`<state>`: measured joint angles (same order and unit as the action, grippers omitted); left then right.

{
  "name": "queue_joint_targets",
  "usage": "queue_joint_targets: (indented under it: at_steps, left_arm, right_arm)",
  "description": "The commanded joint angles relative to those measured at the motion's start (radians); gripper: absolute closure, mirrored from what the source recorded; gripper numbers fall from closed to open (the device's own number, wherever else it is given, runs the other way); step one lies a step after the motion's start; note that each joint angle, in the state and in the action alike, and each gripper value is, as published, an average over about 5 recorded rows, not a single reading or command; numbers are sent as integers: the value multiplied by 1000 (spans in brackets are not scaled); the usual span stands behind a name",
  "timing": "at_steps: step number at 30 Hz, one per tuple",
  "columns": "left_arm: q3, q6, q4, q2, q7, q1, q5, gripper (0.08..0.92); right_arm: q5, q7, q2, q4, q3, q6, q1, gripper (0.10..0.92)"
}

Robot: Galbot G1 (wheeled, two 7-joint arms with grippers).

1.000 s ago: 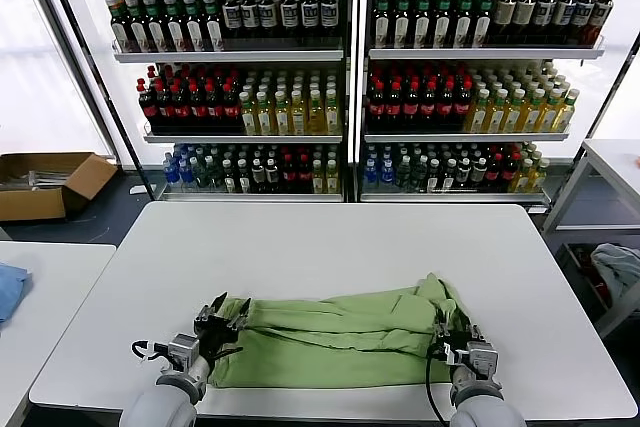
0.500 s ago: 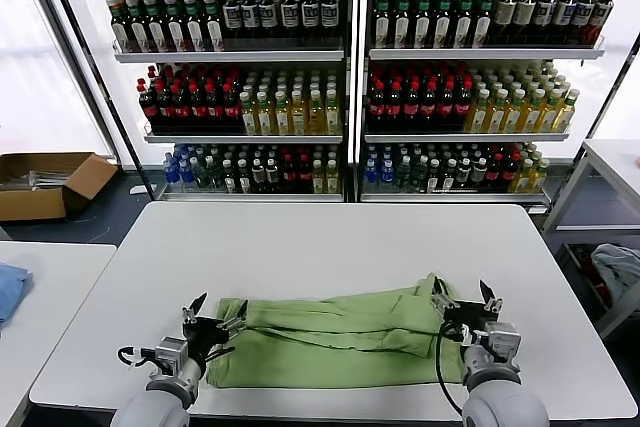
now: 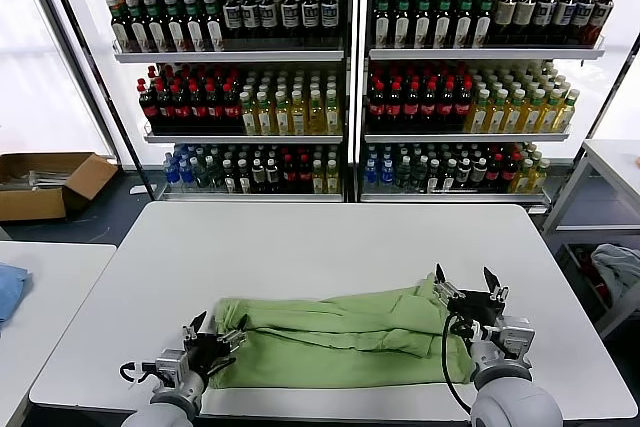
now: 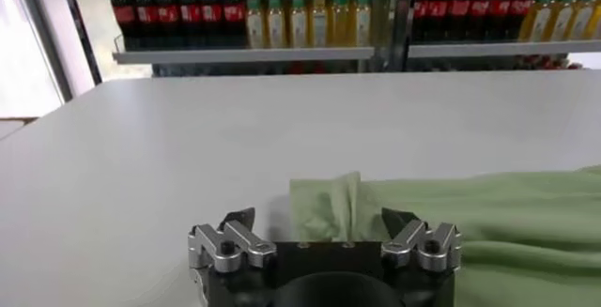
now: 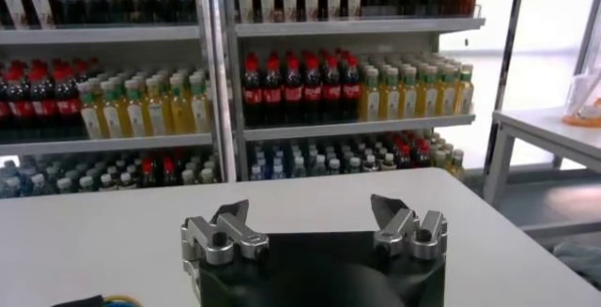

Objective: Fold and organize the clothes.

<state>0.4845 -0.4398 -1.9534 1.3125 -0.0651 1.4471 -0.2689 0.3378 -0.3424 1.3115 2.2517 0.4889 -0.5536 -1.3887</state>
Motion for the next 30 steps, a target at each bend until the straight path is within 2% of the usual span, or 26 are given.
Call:
queue_joint_targets:
  at_steps: [1, 6, 25, 30]
  left_arm:
    - [4, -4, 13, 16, -6, 13, -16, 177]
    - [11, -4, 19, 11, -1, 21, -32, 222]
    - [44, 74, -7, 2, 39, 51, -13, 771]
    - [87, 96, -1, -30, 48, 40, -5, 887]
  right_arm:
    - [10, -1, -6, 16, 1, 1, -6, 203]
    - [11, 2, -10, 16, 3, 2, -9, 203]
    - [12, -12, -21, 17, 5, -7, 11, 203]
    - [16, -22, -27, 11, 3, -14, 34, 203]
